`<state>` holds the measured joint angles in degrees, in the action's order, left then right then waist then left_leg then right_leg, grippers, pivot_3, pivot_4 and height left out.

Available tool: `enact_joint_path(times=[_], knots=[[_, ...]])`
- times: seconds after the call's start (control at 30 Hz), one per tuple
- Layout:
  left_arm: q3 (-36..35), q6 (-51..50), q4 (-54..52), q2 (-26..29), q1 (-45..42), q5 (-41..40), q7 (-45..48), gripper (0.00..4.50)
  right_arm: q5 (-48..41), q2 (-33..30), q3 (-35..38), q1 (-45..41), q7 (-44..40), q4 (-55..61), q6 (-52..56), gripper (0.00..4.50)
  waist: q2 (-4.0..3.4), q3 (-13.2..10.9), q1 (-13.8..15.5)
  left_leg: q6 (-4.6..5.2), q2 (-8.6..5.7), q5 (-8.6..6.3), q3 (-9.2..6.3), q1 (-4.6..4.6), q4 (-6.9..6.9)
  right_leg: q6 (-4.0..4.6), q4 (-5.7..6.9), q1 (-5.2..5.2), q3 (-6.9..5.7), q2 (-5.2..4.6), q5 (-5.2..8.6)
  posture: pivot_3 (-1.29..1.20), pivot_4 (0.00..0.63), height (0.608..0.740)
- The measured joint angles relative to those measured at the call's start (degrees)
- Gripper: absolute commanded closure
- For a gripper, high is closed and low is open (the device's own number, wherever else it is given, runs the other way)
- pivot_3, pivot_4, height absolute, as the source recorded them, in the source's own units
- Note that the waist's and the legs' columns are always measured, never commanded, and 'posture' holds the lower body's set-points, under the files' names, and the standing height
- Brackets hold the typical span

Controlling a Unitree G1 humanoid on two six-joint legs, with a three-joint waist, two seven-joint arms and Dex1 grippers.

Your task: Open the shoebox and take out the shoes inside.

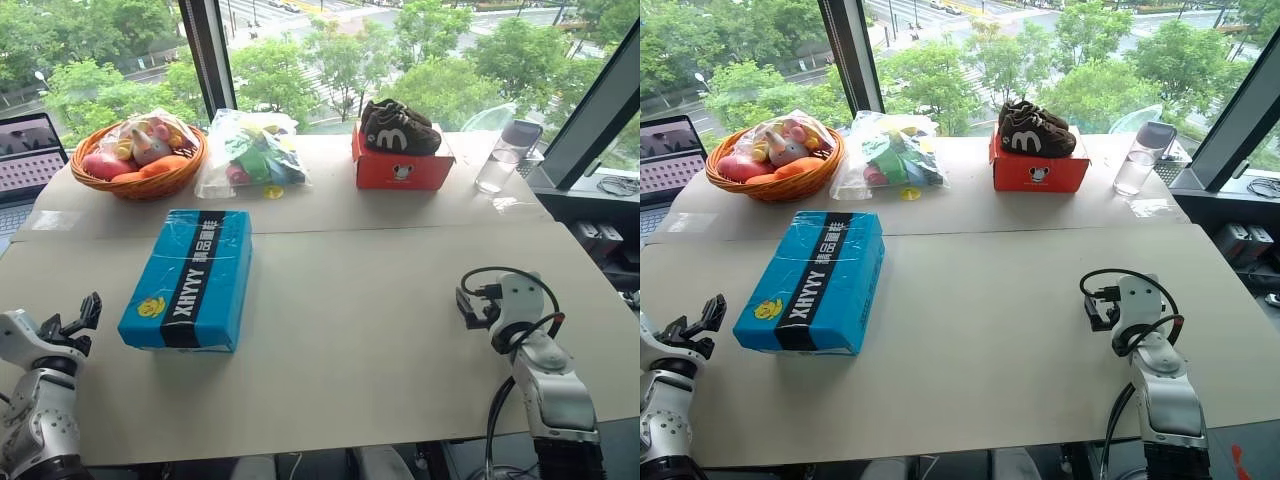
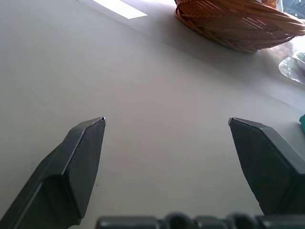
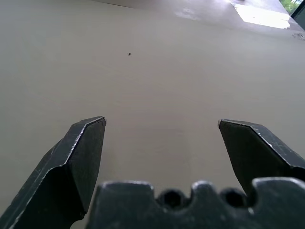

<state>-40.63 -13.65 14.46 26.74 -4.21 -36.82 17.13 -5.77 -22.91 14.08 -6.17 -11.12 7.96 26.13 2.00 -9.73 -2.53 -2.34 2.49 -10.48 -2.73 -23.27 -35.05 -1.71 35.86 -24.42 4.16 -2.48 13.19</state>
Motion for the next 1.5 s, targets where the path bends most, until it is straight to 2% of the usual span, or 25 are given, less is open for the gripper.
enact_joint_path(times=[0.23,0.27,0.33,0.57,0.67,0.87,1.03,1.23,1.5], knots=[[0.5,3.1,2.8,0.0,-0.7,2.4,0.5,0.07,0.6,-0.2,0.2,0.0,0.9,-1.3,0.0,0.00,0.00,0.0,0.0,0.00,-0.01,0.00,0.00,0.06,-0.06,-0.02,0.03,0.06,0.00,0.00,-0.02,0.00,0.150,0.740],[0.7,3.5,3.1,0.1,-0.7,2.8,1.0,0.29,0.6,-0.3,0.2,0.0,1.0,-1.4,0.0,0.53,0.00,0.0,0.0,0.00,-0.01,0.00,0.01,0.06,-0.07,-0.02,0.04,0.06,0.01,0.00,-0.02,0.00,0.150,0.740],[1.5,3.7,4.1,1.0,-0.6,3.1,3.7,0.71,0.5,-0.7,0.2,-0.4,0.5,-1.4,0.0,1.09,0.00,0.0,0.0,0.00,-0.01,0.00,0.00,0.06,-0.08,-0.02,0.08,0.06,0.01,0.01,-0.02,0.00,0.150,0.740],[5.6,4.2,6.9,11.8,-0.1,5.5,18.8,3.22,-2.8,-6.4,-6.2,-4.0,-12.3,3.1,2.3,3.51,0.00,0.0,-0.3,0.00,0.03,0.00,0.01,0.15,-0.08,0.07,0.19,0.05,0.00,0.04,0.04,0.00,0.150,0.740],[8.1,3.5,10.5,17.3,-1.4,6.4,26.4,4.39,-2.7,-9.7,-14.5,-9.7,-21.0,2.5,3.0,4.50,0.04,0.0,-0.4,0.01,0.06,0.01,0.02,0.12,-0.16,0.28,0.22,0.00,-0.03,0.05,0.13,0.00,0.150,0.740],[13.8,4.5,17.0,24.2,-7.7,10.4,36.1,4.48,0.3,-5.3,-26.9,-22.1,-28.5,-5.6,-1.0,4.50,0.04,0.0,-0.3,0.01,0.04,0.01,0.00,0.06,-0.14,0.05,0.20,-0.01,-0.05,0.04,0.01,0.00,0.150,0.740],[21.4,6.3,22.7,25.2,-13.0,16.6,40.2,4.48,4.9,4.3,-36.0,-31.8,-30.9,-18.9,-7.2,4.50,0.05,0.0,-0.2,0.01,0.05,0.01,-0.06,-0.18,-0.11,0.08,0.35,-0.27,-0.11,0.08,-0.01,0.00,0.150,0.740],[26.0,5.7,18.5,24.0,-14.4,17.8,43.6,4.48,8.8,13.6,-38.6,-39.8,-30.3,-33.3,-13.4,4.50,0.06,0.0,-0.1,0.01,0.05,0.01,-0.11,-0.50,-0.17,0.46,0.54,-0.60,-0.14,0.07,-0.25,0.00,0.150,0.740],[27.6,4.7,15.3,23.3,-15.3,17.8,44.3,4.48,11.7,22.4,-40.9,-43.1,-29.8,-41.5,-17.6,4.50,0.06,0.0,-0.3,-0.07,0.04,0.07,-0.15,-0.44,-0.27,0.49,1.13,-0.76,-0.14,0.11,-0.23,0.00,0.150,0.740]])
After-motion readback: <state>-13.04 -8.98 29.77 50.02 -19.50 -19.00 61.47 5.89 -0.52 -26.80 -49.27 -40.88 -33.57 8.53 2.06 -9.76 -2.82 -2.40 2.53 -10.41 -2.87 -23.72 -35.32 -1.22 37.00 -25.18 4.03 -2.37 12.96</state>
